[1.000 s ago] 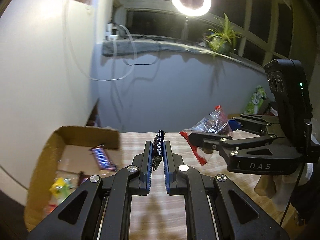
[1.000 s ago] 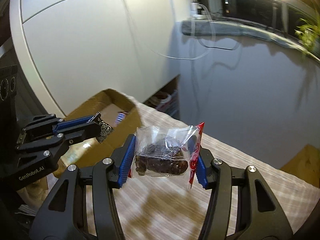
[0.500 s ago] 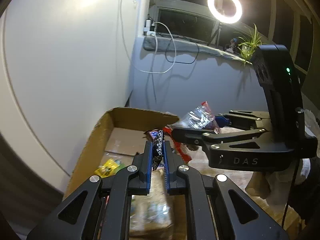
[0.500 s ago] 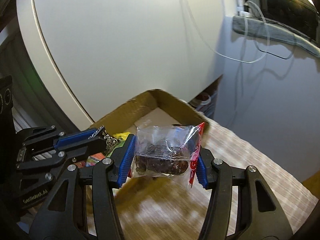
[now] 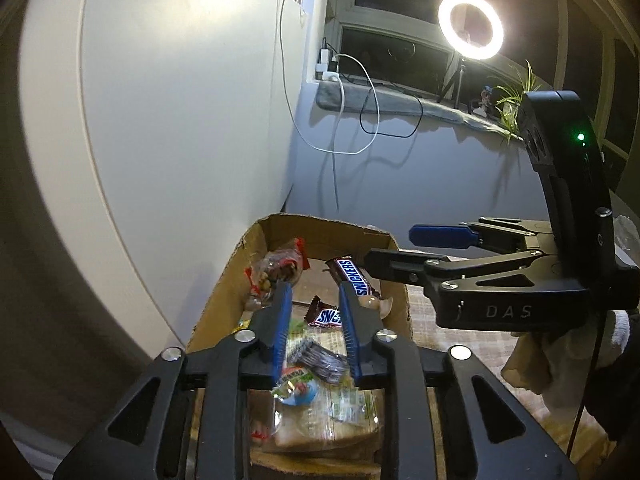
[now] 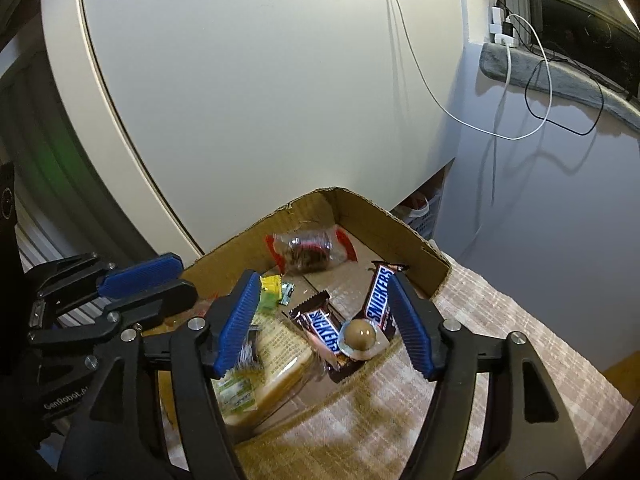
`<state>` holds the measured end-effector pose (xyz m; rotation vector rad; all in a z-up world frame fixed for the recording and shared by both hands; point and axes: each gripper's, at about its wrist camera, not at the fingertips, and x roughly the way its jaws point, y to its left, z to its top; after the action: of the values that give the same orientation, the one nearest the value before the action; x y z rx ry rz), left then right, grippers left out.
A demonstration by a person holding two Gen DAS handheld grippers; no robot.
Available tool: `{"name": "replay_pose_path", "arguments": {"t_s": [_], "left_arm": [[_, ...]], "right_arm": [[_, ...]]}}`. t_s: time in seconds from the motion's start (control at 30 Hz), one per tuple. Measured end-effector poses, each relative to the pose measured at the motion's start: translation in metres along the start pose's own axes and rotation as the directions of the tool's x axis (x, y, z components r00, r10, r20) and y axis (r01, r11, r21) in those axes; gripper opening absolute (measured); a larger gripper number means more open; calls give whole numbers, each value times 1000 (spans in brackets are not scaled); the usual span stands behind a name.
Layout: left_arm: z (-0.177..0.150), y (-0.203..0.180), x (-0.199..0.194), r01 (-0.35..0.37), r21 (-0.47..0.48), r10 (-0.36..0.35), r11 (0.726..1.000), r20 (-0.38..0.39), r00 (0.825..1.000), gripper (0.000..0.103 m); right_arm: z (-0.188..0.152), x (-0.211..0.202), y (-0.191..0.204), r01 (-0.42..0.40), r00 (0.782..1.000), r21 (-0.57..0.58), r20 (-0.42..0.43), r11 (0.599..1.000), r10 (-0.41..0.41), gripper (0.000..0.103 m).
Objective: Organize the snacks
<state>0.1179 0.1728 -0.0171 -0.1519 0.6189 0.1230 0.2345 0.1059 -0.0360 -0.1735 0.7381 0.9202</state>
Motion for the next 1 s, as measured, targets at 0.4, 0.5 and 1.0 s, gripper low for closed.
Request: {"name": "replay_pose_path", "arguments": {"t_s": [0.4,0.5,1.0], "left_arm": [[-16,-5,-40,-43,-20,44,999,42,998,54],[-21,-7,-48,-50,-27,52,998,45,998,55],[-39,-23,-71,-122,-37,124,992,53,991,75]], "right_arm": [[-32,-54,24,32,998,-33,54,999,-30,89],[-39,-66,30,39,997,-37,69,999,-37,90],[-76,-109,36,94,989,0,112,996,-94,97]]}}
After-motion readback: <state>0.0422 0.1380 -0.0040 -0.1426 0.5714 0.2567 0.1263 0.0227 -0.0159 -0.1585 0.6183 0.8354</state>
